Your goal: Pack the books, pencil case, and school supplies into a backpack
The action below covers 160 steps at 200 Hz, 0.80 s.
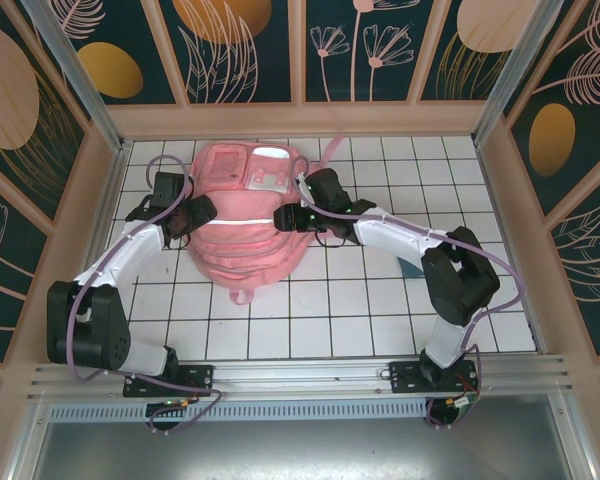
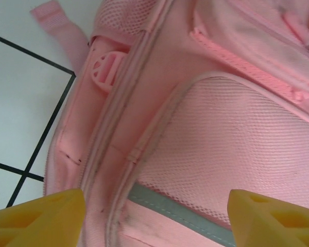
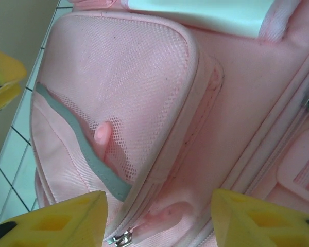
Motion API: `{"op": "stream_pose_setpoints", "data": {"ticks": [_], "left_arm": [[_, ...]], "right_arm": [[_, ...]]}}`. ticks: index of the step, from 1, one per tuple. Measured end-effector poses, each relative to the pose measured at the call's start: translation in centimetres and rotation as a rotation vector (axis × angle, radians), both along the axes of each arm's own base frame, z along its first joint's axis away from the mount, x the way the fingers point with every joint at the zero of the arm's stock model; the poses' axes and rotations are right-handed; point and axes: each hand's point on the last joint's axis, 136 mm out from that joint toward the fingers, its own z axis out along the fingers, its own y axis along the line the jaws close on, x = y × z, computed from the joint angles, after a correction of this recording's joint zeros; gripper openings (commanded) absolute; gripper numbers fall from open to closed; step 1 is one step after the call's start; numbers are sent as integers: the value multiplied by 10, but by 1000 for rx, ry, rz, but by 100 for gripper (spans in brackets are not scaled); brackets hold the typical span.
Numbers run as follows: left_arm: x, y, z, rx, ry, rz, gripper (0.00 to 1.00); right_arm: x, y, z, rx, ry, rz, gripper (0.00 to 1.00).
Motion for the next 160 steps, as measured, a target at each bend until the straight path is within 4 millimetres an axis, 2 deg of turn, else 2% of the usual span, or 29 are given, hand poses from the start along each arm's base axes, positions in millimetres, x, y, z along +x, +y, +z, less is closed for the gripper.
{"op": "stream_pose_setpoints", "data": {"ticks": [42,65,99,123,160], "left_arm": [[7,1,-15,-65,30,-24,69],[10,-7,-21,-113,40,-54,66],[12,-16,-24,-159,41,-87,64],[12,-17,-25,-176,45,-93,63],[12,-19,-24,-193,45,-102,63]], "right_arm": [[-11,9,5,-85,-128,235,66],[-11,17,-5,-129,-153,342,70],[-21,17,-21,-159,-135,434,76],[-25,19,-20,-152,-136,471,78],[-30,24,-25,-148,-99,548,76]]}}
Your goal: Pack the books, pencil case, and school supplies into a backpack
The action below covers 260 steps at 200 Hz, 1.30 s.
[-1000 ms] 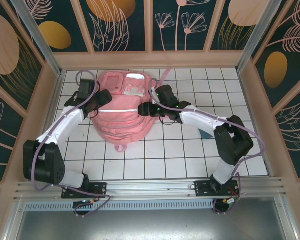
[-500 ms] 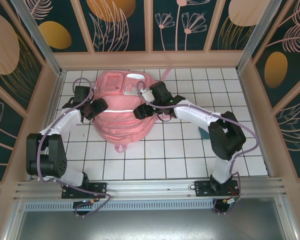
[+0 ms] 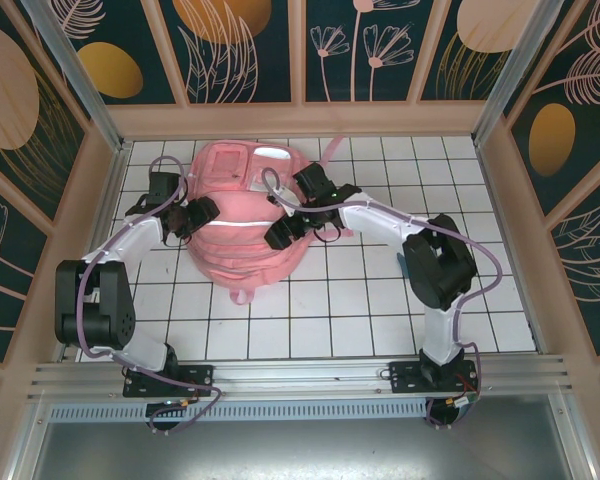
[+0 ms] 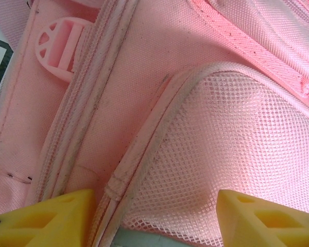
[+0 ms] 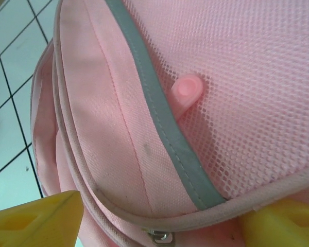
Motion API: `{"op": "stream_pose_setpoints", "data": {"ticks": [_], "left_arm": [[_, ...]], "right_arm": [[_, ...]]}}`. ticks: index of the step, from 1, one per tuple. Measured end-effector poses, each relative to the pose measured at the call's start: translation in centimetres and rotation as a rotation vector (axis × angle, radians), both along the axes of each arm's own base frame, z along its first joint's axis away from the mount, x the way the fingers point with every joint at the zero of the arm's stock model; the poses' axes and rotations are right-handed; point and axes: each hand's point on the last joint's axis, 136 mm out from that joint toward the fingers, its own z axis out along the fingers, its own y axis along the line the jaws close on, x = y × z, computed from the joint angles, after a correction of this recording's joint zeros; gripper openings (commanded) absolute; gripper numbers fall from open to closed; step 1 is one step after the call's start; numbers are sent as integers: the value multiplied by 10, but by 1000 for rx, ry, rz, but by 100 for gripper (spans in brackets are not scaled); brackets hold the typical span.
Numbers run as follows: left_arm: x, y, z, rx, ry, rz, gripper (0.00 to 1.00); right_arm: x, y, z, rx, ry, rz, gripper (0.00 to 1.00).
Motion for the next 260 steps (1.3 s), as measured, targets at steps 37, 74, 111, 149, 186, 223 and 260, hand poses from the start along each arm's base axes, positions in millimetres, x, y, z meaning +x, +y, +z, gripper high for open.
{"op": "stream_pose_setpoints", "data": {"ticks": [37,74,111,149,186,223,260], "left_arm": [[-1,-3,1,-24,1,-12,59],[-1,-14,6,-83,-10,-52,55],[1,-25,17,-139,-47,-97,55],[1,-29,26,-161,-70,-111,53],[-2,-32,20,-186,-72,-114,43],[-5,-32,14,-220,-86,-75,32],[-11,-34,23,-244,-137,-20,28]], "right_arm": [[-13,-4,-3,-8,40,66,70],[-29,-15,11,0,36,83,56],[-35,-31,20,-28,1,35,40],[-28,-40,8,-86,-22,-19,18],[-22,-47,2,-130,-37,-90,5],[-23,-45,7,-157,-31,-198,3],[-29,-46,7,-199,9,-351,2]]}}
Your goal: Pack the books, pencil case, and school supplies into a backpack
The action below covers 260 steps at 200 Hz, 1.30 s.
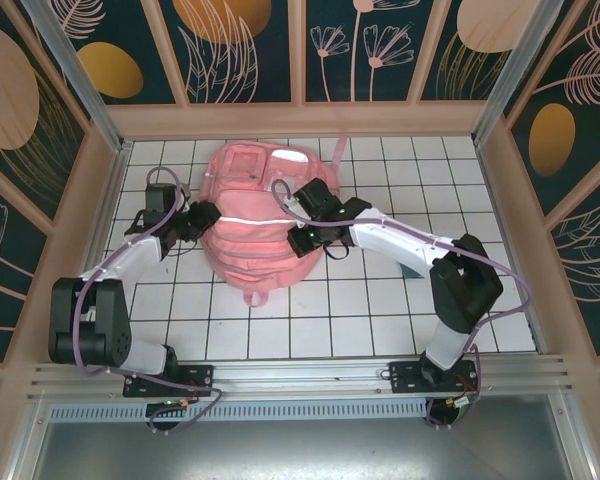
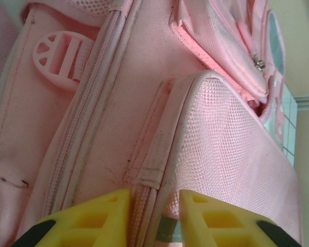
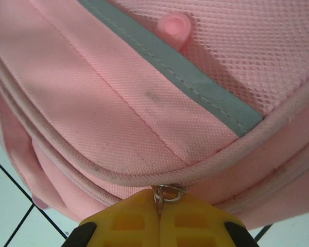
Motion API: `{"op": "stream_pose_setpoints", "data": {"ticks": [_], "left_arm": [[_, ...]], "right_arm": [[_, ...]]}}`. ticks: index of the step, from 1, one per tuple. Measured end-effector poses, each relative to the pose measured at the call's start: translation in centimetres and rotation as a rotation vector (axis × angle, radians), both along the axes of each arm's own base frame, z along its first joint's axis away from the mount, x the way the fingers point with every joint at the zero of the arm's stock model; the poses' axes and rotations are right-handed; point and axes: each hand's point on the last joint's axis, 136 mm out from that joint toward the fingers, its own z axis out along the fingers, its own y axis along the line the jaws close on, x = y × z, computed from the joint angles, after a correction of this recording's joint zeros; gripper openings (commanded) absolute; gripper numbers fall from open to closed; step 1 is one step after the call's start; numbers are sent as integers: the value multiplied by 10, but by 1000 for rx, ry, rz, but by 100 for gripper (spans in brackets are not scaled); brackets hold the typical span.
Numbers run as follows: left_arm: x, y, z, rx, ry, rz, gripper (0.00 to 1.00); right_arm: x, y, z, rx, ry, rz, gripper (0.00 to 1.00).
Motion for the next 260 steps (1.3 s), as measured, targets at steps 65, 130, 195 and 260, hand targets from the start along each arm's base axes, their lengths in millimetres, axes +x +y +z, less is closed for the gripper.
{"op": "stream_pose_setpoints", "data": {"ticks": [65,130,195,260], "left_arm": [[3,-23,9,-12,-33,19,23],[0,-46,16,-50,-52,-41,7],[-1,-63,2,-66,-12,-99,0],[5,-67,3,-101,14,-7,0]], "right_arm": [[-29,-3,-11,-116,35,-121,0],[-11,-36,-4,-116,31,-242,0],[13,-61,-3,-123,-28,-275,0],[3,-60,6,-75,-70,-257,0]]}}
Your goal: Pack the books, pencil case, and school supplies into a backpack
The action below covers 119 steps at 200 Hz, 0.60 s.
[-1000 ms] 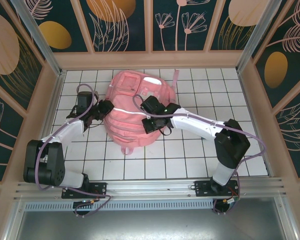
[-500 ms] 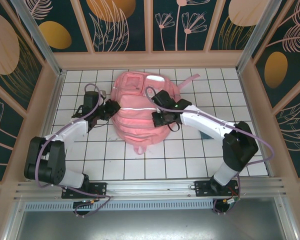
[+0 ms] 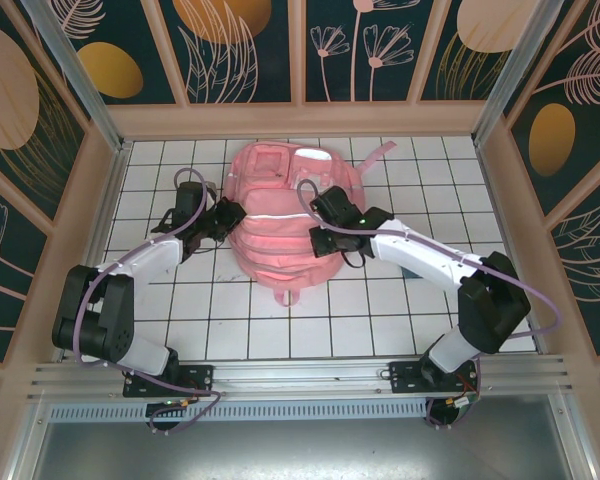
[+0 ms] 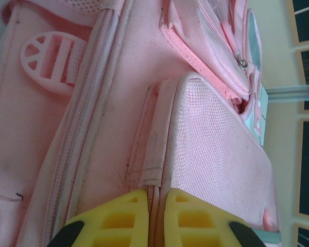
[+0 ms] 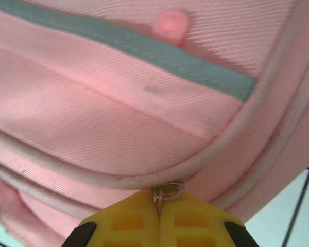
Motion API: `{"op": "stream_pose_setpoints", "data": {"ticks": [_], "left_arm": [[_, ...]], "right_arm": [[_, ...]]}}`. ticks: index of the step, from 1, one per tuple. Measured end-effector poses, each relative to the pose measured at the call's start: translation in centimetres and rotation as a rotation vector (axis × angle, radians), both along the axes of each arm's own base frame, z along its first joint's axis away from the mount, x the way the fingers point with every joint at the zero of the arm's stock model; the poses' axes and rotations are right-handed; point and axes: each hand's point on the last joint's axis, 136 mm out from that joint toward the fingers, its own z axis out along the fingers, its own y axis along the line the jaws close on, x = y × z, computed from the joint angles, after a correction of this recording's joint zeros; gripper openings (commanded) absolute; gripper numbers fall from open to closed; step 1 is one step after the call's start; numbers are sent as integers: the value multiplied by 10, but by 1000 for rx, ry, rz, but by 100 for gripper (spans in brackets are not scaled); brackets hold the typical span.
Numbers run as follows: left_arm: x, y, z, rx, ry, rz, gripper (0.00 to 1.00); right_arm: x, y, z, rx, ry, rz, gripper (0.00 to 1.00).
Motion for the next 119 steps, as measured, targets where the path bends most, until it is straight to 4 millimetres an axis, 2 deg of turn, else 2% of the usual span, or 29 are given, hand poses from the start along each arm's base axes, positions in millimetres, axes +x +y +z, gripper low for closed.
{"op": "stream_pose_setpoints", "data": {"ticks": [33,66,87,119], "left_arm": [[2,3,-2,-11,8,47,0],[4,3,-2,-24,5,69,0],[5,2,1,-32,-3,73,0],[7,2,2,-38,-9,81,0]], "right_arm": [[-17,28,6,83,33,53,0],[-24,55,8,140,62,71,0],[-22,77,4,154,85,68,0],[-11,121,3,180,97,76,0]]}}
